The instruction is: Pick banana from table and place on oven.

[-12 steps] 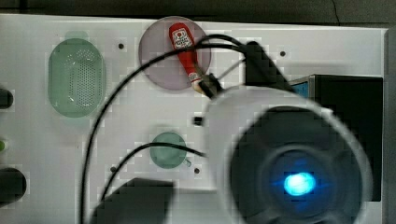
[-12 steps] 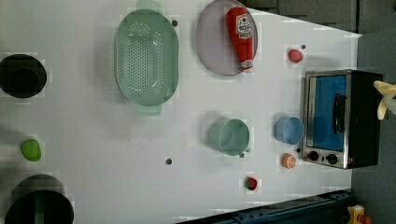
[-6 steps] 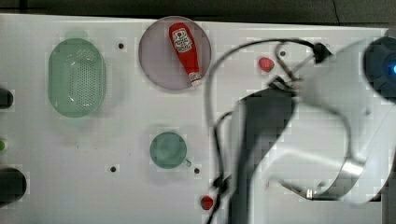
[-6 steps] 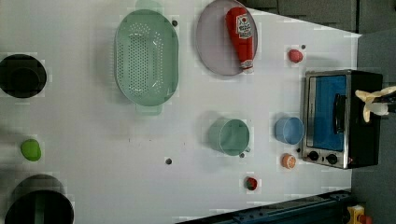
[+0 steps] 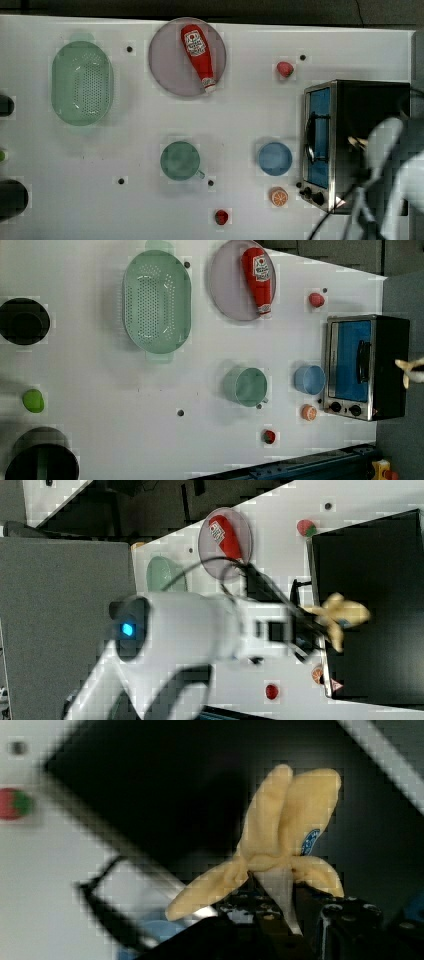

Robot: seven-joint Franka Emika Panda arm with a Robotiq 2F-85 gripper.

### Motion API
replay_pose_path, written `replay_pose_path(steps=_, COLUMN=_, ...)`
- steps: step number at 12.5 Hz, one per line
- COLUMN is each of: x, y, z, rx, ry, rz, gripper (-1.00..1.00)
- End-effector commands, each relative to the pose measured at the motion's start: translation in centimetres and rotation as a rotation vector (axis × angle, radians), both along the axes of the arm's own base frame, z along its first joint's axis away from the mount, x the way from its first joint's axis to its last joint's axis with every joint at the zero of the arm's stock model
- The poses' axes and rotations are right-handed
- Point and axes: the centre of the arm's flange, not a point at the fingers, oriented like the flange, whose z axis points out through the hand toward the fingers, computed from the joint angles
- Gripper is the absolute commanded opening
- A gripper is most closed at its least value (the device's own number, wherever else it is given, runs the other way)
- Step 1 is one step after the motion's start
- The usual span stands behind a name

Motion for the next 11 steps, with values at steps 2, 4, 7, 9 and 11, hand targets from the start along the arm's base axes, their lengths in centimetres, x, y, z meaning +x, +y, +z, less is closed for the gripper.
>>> replay_pose_path(steps=2, x=0.9, y=0.1, z=1.0, rx=0.000, ry=-0.036, rz=0.134, gripper=-0.11)
replay_pose_path(steps=4, x=1.3, y=0.1, z=0.8, rx=-0.011, ry=-0.043, rz=0.140, gripper=0.34)
replay_pose_path(steps=7, x=1.4, y=0.4, z=0.8, rx=-0.006, ry=-0.042, rz=0.145, gripper=0.98)
replay_pose_path(steps=9, x=2.9, y=2.4, z=2.0, rx=-0.011, ry=-0.064, rz=0.190, gripper=1.00)
replay_pose_path(steps=11, x=4.8, y=5.2, z=5.6, rx=-0.032, ry=-0.135, rz=0.202, gripper=1.00)
